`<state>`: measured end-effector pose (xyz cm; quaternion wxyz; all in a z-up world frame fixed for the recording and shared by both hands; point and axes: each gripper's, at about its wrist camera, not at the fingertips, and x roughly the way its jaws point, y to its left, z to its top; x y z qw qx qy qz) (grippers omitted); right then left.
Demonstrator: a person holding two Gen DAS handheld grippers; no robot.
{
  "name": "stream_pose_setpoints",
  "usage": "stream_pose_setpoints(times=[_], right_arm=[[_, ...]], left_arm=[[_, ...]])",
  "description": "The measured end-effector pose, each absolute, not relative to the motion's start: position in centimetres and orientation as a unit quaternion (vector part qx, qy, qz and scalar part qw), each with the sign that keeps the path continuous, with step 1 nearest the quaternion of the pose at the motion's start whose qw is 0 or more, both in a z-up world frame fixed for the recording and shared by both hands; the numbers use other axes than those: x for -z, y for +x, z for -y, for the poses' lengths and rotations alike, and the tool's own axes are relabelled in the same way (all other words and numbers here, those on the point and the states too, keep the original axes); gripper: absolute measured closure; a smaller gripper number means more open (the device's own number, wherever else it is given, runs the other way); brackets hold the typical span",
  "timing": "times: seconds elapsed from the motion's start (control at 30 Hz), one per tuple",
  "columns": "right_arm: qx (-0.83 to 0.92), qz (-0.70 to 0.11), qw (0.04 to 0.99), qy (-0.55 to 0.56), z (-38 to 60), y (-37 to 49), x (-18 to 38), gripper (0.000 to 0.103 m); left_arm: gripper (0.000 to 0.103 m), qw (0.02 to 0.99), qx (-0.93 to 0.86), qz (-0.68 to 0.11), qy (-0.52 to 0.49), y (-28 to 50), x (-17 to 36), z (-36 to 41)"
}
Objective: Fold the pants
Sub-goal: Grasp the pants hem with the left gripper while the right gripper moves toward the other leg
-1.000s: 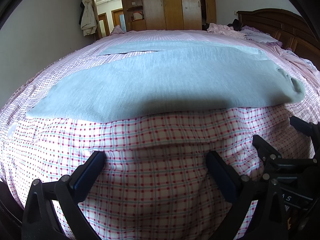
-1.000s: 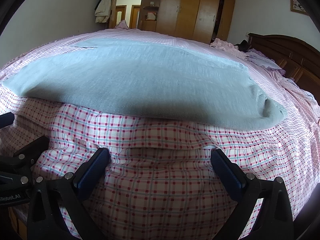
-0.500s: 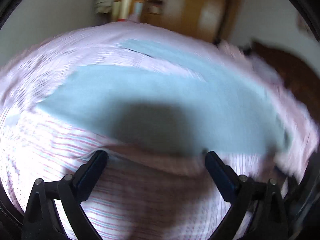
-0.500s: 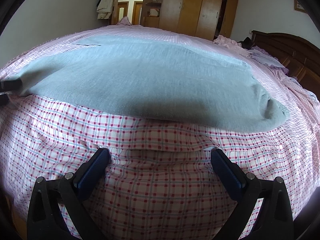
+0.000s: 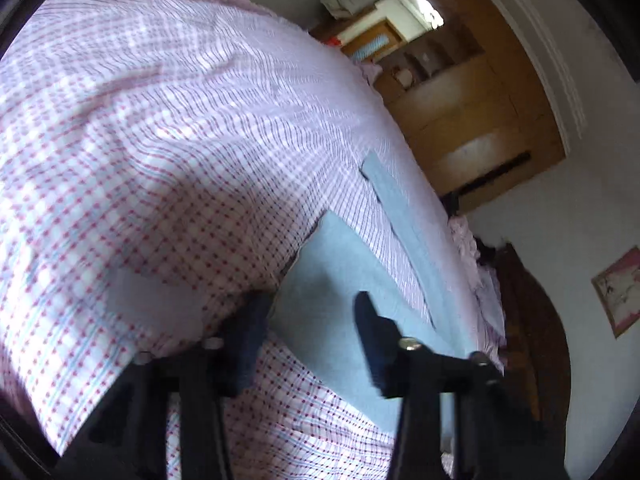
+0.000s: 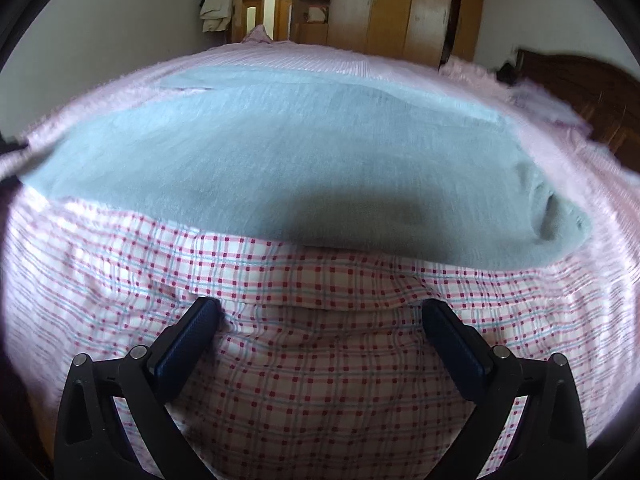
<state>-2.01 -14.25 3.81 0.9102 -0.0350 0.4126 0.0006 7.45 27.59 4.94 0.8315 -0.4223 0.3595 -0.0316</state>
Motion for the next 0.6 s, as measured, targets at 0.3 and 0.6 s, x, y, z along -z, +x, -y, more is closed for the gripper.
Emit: stream_pose_setpoints(times=[0.3,0.6], right_arm=[[-0.016,-0.395,0.917,0.056,18.9,-1.8,-7.4,0.005],[0.137,-0.335,0.915,0.176,29.5,-3.9,-10.7,0.005]], left_arm=[[0.1,0.831,0.044,-0.386,-0.398,8.5,-3.7,-24.9],[0.1,0.833,0.031,-0.376,-0.406,5.9,-3.4,-26.4]])
